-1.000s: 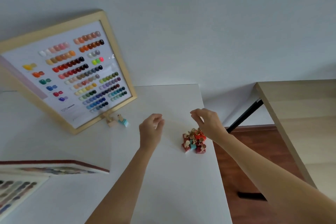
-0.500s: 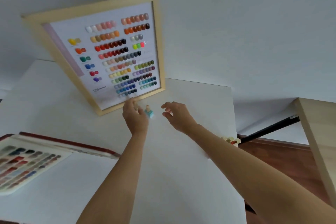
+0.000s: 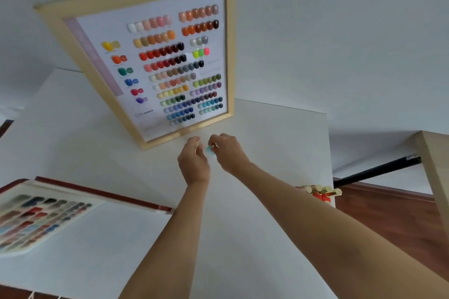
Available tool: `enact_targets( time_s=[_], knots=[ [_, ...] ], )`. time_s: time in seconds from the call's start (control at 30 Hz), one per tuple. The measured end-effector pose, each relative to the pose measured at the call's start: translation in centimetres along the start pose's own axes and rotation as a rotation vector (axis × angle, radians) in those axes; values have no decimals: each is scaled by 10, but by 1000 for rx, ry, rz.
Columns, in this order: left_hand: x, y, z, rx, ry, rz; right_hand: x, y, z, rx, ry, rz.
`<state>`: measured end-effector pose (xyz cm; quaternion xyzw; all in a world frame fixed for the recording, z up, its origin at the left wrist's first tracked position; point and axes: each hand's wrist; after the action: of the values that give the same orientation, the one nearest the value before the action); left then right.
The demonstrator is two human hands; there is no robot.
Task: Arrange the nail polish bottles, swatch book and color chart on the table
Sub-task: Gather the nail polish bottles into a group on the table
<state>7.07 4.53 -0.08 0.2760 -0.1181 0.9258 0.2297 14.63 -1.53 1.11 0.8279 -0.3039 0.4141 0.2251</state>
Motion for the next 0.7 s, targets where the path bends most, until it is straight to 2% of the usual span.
enact_targets(
  time_s=[0.17, 0.37, 0.7],
  knots=[
    [6, 14, 2, -25, 21, -52, 9, 21, 16, -75, 20, 21],
    [15, 53, 8, -186, 39, -177, 35, 88, 39, -204, -83, 126],
    [6, 143, 21, -326, 158, -526, 57, 227, 85, -354, -112, 258]
  ],
)
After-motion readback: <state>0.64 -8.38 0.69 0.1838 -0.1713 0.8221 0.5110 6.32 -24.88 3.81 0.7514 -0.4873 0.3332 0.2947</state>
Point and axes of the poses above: each hand's wrist, its own y-axis away from the middle knuckle, its own x-axis out of the back of the hand, z = x × y, and after that the axes turned 2 degrees about -x, right-handed
